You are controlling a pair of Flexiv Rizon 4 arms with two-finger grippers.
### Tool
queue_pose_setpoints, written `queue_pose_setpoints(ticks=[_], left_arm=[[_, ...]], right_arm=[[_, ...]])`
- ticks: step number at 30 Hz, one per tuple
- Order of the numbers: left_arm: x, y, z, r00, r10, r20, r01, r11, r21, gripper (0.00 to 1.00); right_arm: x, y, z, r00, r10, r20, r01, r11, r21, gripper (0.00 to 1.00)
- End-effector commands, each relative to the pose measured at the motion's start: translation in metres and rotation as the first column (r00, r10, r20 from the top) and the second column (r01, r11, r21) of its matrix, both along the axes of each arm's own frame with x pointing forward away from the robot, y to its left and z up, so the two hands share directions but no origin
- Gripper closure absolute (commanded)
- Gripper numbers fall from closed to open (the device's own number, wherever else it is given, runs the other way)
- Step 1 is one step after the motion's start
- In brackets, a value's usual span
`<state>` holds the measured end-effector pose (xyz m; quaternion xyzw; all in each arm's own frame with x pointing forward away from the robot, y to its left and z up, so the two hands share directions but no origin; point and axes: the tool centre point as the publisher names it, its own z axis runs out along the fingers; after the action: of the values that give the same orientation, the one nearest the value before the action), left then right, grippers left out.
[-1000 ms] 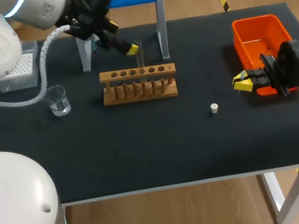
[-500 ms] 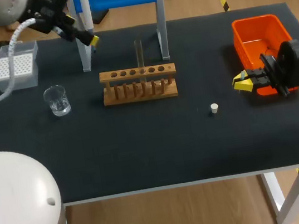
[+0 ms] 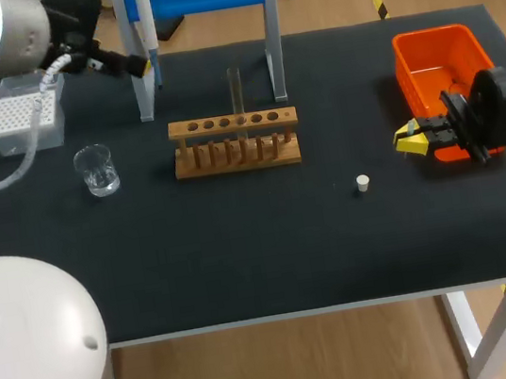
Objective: Invert the test tube, pick up the pipette, mount the tip to pipette, aspirate from beaker and dispense into the tube, eject the tip, return the pipette, and cap with the stopper.
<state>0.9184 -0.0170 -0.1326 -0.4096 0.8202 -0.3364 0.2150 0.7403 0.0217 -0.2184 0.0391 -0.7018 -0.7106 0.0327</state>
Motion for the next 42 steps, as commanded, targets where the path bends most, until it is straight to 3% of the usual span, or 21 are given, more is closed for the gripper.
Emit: queue_pose_setpoints(ticks=[1, 7, 24, 26, 28, 36, 42], left_arm=[[0.016, -0.013, -0.007, 0.995, 0.092, 0.036, -0.093, 0.995, 0.028, 0.00], [0.030, -0.026, -0.009, 0.990, 0.136, 0.028, -0.137, 0.990, 0.044, 0.00], [0.031, -0.028, -0.012, 0.988, 0.153, 0.027, -0.154, 0.987, 0.055, 0.00], [0.034, -0.035, -0.015, 0.982, 0.185, 0.040, -0.189, 0.977, 0.104, 0.00], [0.037, -0.039, -0.015, 0.974, 0.224, 0.045, -0.227, 0.971, 0.079, 0.00], [0.054, -0.045, -0.023, 0.951, 0.298, 0.085, -0.306, 0.946, 0.109, 0.00], [0.069, -0.044, -0.031, 0.935, 0.333, 0.126, -0.342, 0.938, 0.058, 0.00]], right_arm=[[0.000, -0.001, 0.000, 1.000, 0.001, 0.000, -0.001, 1.000, 0.000, 1.00], [0.000, -0.001, 0.000, 1.000, 0.001, 0.000, -0.001, 1.000, 0.000, 1.00], [0.000, -0.001, 0.000, 1.000, 0.001, 0.000, -0.001, 1.000, 0.000, 1.00], [0.000, -0.001, 0.000, 1.000, 0.001, 0.000, -0.001, 1.000, 0.000, 1.00], [0.000, -0.001, 0.000, 1.000, 0.001, 0.000, -0.001, 1.000, 0.000, 1.00], [0.000, -0.001, 0.000, 1.000, 0.001, 0.000, -0.001, 1.000, 0.000, 1.00], [0.000, -0.001, 0.000, 1.000, 0.001, 0.000, -0.001, 1.000, 0.000, 1.00]])
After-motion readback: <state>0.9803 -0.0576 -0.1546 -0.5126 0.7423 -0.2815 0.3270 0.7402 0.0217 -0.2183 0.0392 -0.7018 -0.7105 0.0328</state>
